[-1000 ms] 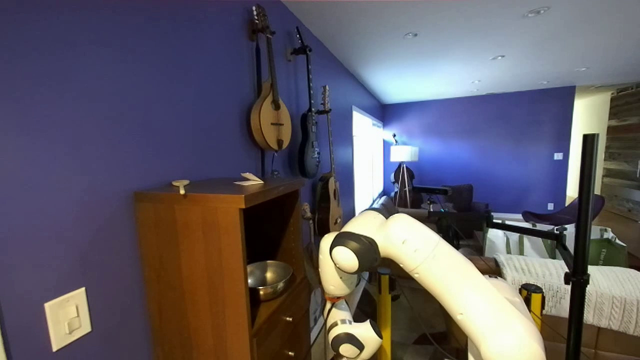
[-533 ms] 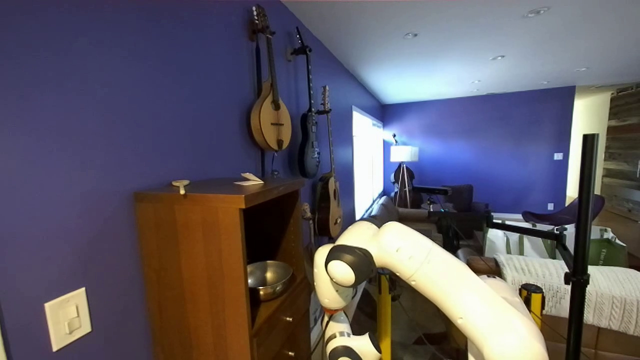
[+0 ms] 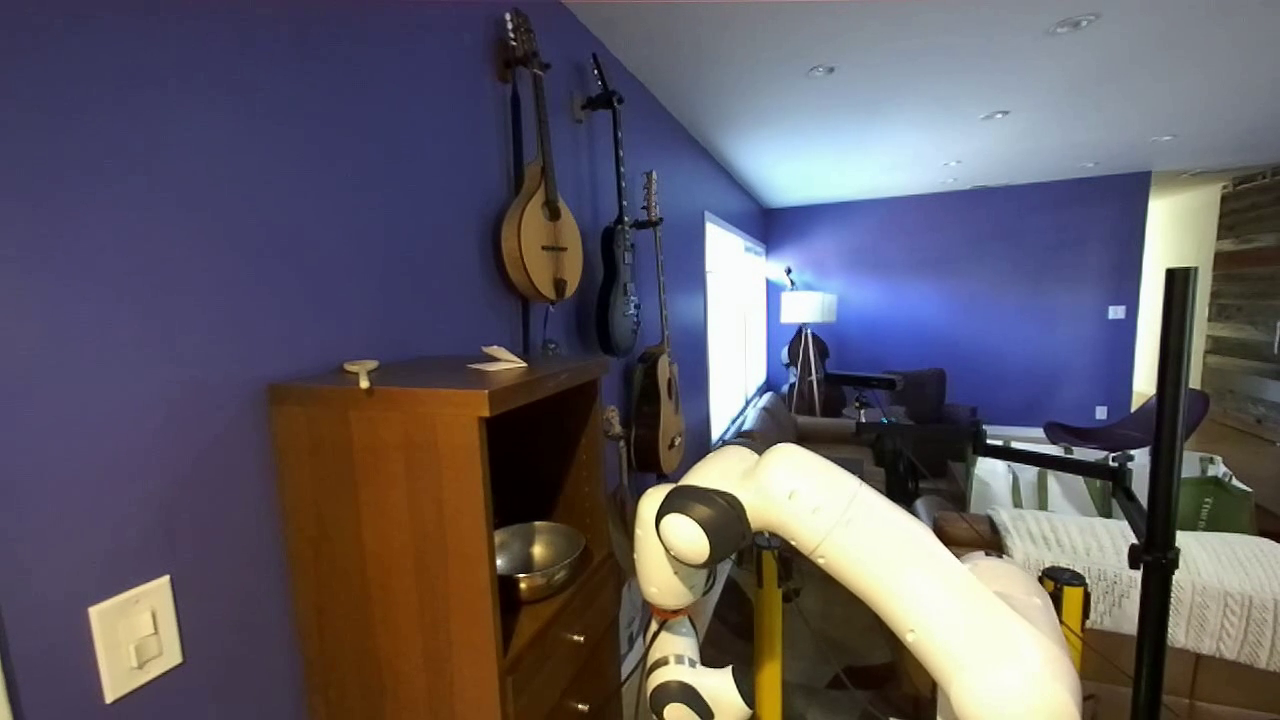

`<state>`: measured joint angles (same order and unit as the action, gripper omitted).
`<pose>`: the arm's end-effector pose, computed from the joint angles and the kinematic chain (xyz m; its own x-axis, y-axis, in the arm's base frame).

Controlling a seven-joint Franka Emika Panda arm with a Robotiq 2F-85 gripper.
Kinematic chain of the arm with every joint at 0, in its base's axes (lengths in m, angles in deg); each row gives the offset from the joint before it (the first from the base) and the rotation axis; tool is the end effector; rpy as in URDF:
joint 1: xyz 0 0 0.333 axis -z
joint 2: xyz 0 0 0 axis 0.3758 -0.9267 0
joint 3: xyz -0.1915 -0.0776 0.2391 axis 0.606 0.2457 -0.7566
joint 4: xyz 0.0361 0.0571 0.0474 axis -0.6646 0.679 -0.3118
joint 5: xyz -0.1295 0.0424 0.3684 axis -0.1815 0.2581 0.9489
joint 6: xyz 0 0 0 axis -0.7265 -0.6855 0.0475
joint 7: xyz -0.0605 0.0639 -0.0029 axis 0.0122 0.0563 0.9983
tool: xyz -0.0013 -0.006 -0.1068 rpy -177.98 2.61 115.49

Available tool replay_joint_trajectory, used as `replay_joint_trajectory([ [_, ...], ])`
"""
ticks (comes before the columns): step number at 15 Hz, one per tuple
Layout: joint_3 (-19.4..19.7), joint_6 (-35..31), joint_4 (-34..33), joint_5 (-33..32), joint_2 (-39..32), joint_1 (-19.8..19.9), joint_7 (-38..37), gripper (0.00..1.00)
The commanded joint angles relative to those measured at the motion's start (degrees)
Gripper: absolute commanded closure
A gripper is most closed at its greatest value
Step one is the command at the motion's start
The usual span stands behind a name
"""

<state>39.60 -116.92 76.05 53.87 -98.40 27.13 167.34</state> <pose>0.4480 -0.1442 -0.0673 0.6953 -0.0794 0.7143 0.0838 -0.9782 -0.1902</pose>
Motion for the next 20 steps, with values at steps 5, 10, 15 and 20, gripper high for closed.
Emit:
replay_joint_trajectory([
  [5,-8.1,-5.6,-4.8,0.0,-2.7,9.0,5.1,0.0],
  [10,-10.5,-8.0,-4.7,0.0,-3.1,9.6,6.1,0.0],
  [15,-11.2,-8.2,-4.9,0.0,-3.2,9.8,6.9,0.0],
  [20,-11.5,-8.3,-5.4,0.0,-3.6,9.8,7.3,0.22],
])
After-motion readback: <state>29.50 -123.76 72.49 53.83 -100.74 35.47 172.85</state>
